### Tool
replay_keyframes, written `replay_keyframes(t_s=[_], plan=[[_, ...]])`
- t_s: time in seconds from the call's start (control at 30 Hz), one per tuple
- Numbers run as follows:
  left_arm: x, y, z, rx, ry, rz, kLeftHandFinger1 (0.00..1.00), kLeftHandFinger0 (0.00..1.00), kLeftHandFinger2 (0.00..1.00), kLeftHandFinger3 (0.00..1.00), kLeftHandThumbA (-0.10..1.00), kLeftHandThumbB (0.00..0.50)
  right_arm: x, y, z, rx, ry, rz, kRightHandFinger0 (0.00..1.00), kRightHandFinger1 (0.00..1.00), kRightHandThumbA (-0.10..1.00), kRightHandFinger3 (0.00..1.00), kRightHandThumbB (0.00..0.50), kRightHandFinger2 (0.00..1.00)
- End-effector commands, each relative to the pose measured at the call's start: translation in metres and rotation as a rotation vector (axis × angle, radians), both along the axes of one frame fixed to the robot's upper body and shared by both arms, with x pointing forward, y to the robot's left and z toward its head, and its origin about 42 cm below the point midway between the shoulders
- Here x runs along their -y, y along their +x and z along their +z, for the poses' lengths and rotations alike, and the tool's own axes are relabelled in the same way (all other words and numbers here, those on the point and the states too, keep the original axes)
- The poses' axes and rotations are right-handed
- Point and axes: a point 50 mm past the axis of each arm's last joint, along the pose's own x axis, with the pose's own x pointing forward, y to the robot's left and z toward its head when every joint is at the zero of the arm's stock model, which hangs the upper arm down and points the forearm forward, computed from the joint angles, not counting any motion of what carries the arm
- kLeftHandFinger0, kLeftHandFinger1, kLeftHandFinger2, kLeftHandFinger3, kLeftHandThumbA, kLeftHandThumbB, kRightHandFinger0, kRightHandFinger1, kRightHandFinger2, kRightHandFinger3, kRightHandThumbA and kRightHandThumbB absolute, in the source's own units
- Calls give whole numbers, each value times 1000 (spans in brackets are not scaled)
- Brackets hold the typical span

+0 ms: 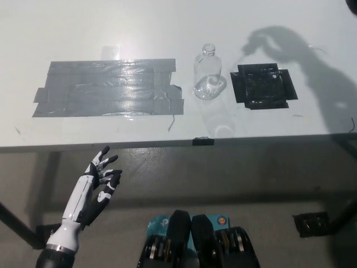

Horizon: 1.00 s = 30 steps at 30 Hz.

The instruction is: The robot grabs the black lid of the spray bottle on the desk and places it on the black area of the desk

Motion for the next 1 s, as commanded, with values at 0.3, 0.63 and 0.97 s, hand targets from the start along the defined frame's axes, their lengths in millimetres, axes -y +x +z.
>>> replay_keyframes(t_s=[0.3,0.63,0.97], plan=[[-8,-13,2,45,-6,18,719,642,864,1000,805,147,40,2,-113,-62,178,-221,506,503,-100,570,372,529],[-8,-17,-2,48,-1,27,722,633,873,1000,817,124,33,-1,-149,-200,71,-183,1000,1000,278,1000,430,1000],[-10,-10,3,60,10,26,724,631,880,1000,836,117,31,3,-103,-82,127,-172,1000,1000,637,1000,495,1000]])
